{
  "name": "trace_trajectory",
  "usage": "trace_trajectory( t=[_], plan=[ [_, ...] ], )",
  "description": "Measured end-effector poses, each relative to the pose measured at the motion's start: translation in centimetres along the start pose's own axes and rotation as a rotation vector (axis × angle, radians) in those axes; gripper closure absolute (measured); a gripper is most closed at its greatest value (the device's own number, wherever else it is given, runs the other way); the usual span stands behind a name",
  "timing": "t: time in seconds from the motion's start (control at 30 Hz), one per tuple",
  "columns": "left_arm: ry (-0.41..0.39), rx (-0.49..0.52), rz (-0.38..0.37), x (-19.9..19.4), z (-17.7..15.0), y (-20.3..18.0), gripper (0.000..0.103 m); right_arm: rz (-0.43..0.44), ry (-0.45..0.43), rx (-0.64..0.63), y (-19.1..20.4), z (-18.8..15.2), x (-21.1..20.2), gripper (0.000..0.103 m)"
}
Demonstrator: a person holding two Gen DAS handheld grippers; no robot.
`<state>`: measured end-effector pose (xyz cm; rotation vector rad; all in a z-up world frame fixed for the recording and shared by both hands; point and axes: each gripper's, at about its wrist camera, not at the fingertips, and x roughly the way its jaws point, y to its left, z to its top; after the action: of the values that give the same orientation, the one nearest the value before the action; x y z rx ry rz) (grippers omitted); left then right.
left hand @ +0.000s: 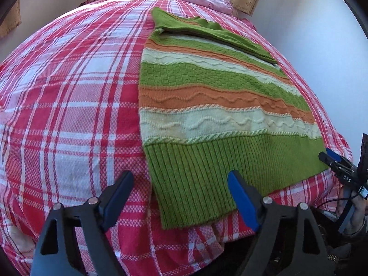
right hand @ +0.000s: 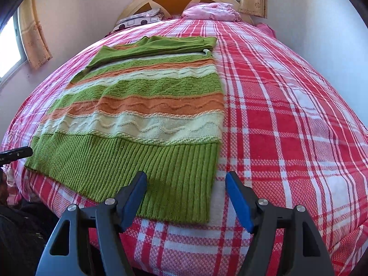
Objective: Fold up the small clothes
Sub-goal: 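Move both grippers back to the ribbed green hem of the sweater, then close the left gripper on the ribbed hem while the right gripper closes beside it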
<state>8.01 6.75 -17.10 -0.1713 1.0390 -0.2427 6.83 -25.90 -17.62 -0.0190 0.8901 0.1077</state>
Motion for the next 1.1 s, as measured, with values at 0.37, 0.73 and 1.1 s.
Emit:
trace_trajectory(
  t=[0.37, 0.73, 1.1],
  plan=[
    [0.028, -0.028, -0.03, 0.2, -1.3, 0.0, 0.045, 0.001, -0.01, 0.001, -0.3, -0.3, -0.4, 0.031],
    [0.01, -0.01, 0.002, -0.1, -1.0, 0.0, 0.081, 0.002, -0.013, 0.031, -1.8, -0.7, -1.3, 0.031],
    [-0.011, -0.053, -0.048, 0.2, -1.1, 0.9, 0.082, 0.115, -0.014, -0.022, -0.4, -1.5, -1.5, 0.038]
  ],
)
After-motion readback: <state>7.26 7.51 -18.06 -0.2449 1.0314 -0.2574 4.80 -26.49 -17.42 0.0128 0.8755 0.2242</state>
